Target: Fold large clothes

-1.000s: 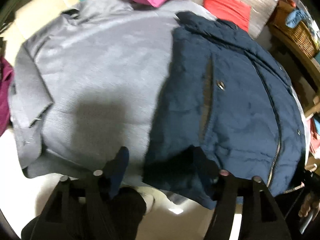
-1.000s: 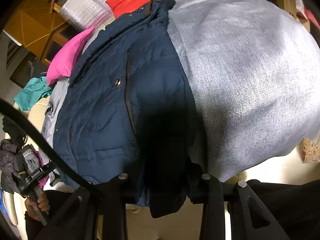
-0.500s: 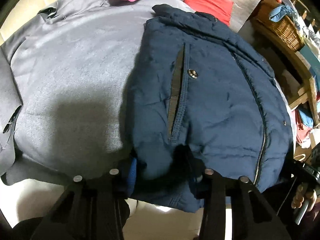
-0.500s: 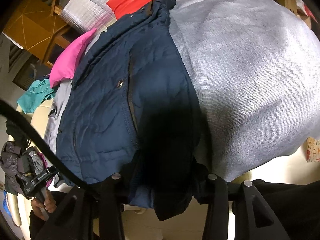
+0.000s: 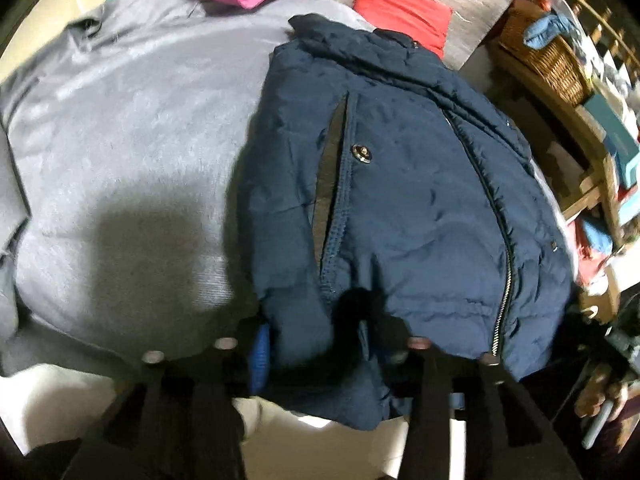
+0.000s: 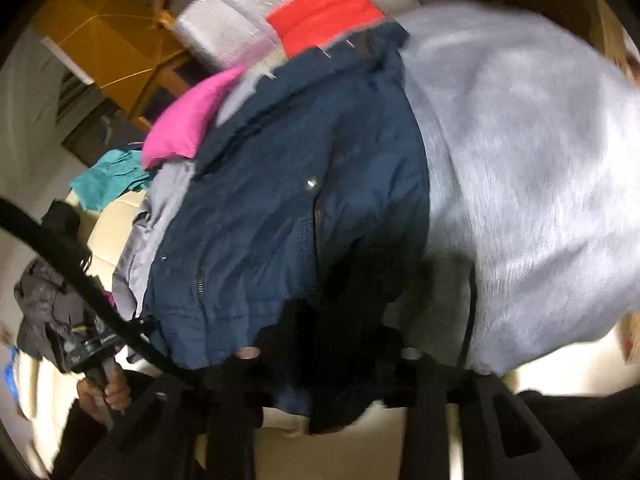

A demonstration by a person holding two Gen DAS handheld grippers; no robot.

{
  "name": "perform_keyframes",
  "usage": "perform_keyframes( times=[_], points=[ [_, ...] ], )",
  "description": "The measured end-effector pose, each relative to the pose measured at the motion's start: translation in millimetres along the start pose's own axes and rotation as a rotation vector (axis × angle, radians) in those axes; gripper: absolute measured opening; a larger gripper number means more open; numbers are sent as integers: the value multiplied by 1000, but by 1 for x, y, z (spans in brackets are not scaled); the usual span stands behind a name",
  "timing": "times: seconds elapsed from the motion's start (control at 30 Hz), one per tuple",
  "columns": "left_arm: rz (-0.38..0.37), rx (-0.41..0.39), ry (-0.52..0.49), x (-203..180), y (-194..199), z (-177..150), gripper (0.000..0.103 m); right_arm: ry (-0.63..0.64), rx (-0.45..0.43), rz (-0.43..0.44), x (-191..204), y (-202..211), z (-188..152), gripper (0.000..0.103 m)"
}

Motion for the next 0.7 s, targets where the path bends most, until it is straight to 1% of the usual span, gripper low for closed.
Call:
perform_keyframes(
  times=[0.07,0.1,0.13,0.17,0.2,0.27,0.3,0.37,0.43,0.53,0.6,0.7],
  points=[
    [-18,-5,15,3,3,-1,48,-36,38,6,-6,-12,0,57],
    [-25,-7,20,3,2,-1,48,-46,57,-6,-9,-20,1,57],
    [-30,-9,21,3,2,-1,40,-59,61,-7,-11,-25,1,57],
    [-25,-13,19,3,3,-2,30,-65,56,-2,-11,-26,3,55],
    [-19,-16,15,3,3,-1,27,-69,47,1,-11,-25,3,42],
    [-34,-23,14,5,7,-4,20,-45,35,-11,-10,-21,3,32],
    [-34,-28,4,3,10,-4,19,-23,19,-10,-6,-18,2,27],
    [-18,-46,-32,-4,18,-6,17,37,-15,-14,7,-11,0,24],
    [-25,-65,-47,-9,27,-6,16,113,-73,-4,23,3,0,21],
    [-61,-97,-54,-13,48,-5,15,128,-118,36,31,18,-2,18],
    [-80,-112,-66,-18,63,-5,15,132,-141,67,34,27,-3,14],
    [-100,-129,-95,-26,84,-9,15,167,-172,100,42,46,-8,13]
  ],
)
Point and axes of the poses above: each gripper's, at about its wrist camera, not at the fingertips, and y roughly against the way its jaws point, x to its left, z to its top, the point moved 2 cm from there along -y, roughly the way its jaws point
